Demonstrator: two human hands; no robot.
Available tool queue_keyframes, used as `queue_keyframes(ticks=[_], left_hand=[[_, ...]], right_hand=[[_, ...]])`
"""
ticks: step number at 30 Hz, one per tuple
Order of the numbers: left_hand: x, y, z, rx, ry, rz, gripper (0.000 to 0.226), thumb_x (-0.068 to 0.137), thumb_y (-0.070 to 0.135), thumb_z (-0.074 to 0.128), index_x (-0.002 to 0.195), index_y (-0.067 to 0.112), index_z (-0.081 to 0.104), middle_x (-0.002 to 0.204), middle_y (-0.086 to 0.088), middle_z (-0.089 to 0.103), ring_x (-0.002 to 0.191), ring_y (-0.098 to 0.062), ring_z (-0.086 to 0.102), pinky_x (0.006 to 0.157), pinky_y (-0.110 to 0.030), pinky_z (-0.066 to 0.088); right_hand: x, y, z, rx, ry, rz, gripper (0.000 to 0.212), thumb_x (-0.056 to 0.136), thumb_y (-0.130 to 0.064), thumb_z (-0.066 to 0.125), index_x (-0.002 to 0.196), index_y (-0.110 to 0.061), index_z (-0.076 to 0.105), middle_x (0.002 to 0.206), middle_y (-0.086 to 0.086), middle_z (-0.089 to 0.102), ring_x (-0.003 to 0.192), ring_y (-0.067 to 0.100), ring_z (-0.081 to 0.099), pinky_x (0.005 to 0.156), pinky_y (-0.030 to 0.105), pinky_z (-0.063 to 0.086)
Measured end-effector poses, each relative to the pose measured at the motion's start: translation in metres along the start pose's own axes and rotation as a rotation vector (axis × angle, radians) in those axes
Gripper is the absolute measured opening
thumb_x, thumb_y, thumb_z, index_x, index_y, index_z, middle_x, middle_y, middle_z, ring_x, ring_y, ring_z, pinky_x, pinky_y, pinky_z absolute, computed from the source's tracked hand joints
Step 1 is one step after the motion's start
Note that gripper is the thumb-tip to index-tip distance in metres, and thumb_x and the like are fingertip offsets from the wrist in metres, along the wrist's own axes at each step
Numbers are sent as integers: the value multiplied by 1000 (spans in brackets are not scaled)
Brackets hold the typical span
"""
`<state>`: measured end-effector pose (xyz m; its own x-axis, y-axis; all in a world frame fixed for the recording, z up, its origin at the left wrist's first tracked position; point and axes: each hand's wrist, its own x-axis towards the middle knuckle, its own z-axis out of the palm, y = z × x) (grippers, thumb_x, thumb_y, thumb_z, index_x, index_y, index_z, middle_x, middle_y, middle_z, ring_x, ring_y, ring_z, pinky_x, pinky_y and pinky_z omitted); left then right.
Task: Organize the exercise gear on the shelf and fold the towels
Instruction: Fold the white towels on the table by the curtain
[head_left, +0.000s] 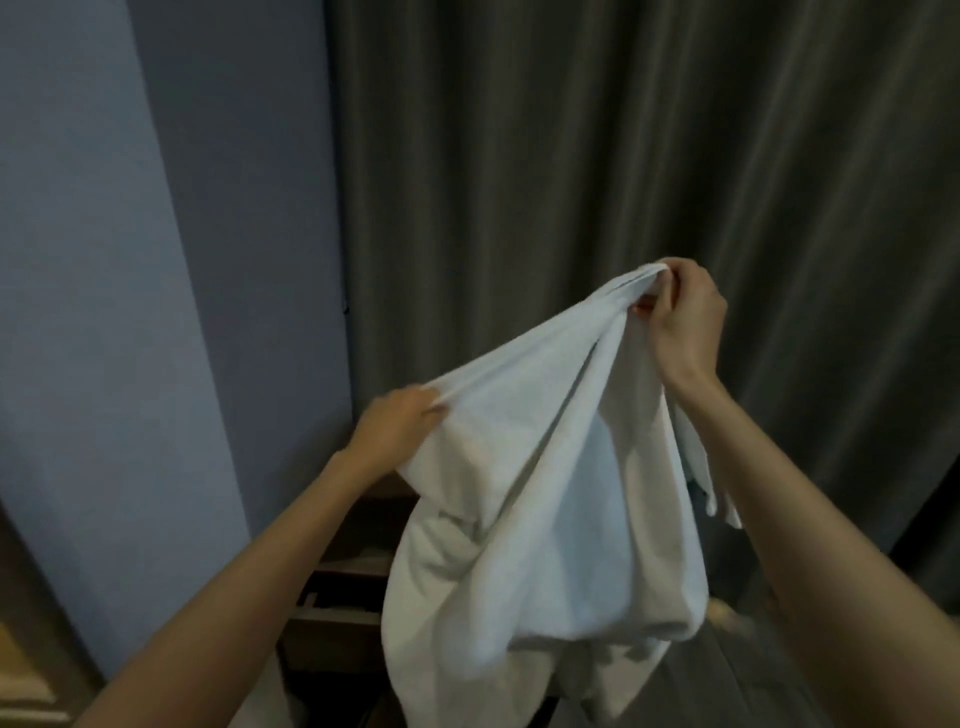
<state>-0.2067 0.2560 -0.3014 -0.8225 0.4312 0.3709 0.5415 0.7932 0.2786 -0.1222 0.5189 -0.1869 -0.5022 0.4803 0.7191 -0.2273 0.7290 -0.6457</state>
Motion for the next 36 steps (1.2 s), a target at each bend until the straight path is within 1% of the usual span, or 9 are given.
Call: queue_keyframes(ticks=[4,9,11,15,19,22,26,32,36], left_hand=[[35,-4,-70,280,348,-85,31,95,17,44,121,16,59,114,-12,55,105,-34,52,86,-42,37],[91,24,-181,171,777,-89,26,89,5,45,111,7,58,118,-12,51,103,-33,45,81,-40,30],[102,36,-202,111,843,-62,29,89,3,43,113,10,58,117,-11,49,103,-31,44,80,-37,29],[101,31,-209,169,598,-56,26,95,9,41,115,8,57,114,-14,50,103,-34,49,77,-40,38],[98,33,-228,-198,738,-114,15,96,17,36,89,10,47,96,-14,52,88,-35,53,70,-42,39],[91,33,-240,140,756,-10,13,91,11,53,102,5,56,103,-14,44,84,-27,44,67,-36,37],[70,21,-217,328,553,60,36,90,32,59,109,4,47,110,-16,40,92,-33,43,74,-37,36],[45,-11,-162,-87,297,64,17,95,28,52,94,12,49,97,-5,51,87,-23,51,74,-36,41],[34,-22,-134,-179,385,-32,14,95,19,52,93,12,39,90,-7,52,74,-24,48,58,-33,31]], right_hand=[[17,-1,-10,1,67,13,25,101,-15,43,117,-4,58,122,13,56,103,18,55,88,15,42],[71,-40,-22,102,198,-142,24,101,-18,43,114,-5,58,119,9,55,98,7,48,82,3,38],[93,-55,-29,132,281,-208,23,101,-20,42,112,-7,57,113,4,55,96,5,48,78,0,36],[107,-54,-33,-8,158,-198,23,102,-18,40,109,-6,58,111,11,57,92,10,47,77,14,33],[99,-51,-29,3,153,-210,24,103,-19,38,109,-8,58,109,8,56,91,10,47,77,15,34],[99,-53,-33,-14,165,-215,22,102,-27,41,108,-14,57,108,4,57,89,11,51,74,15,38],[87,-40,-35,-364,-53,-112,20,99,-26,46,111,-13,55,102,10,62,82,21,56,77,36,45],[41,-8,-7,-683,-202,-42,19,100,-22,45,113,-9,51,95,11,64,79,26,61,77,38,48],[36,2,6,-775,-276,-92,22,100,-25,40,115,-11,52,97,10,64,91,28,59,92,44,43]])
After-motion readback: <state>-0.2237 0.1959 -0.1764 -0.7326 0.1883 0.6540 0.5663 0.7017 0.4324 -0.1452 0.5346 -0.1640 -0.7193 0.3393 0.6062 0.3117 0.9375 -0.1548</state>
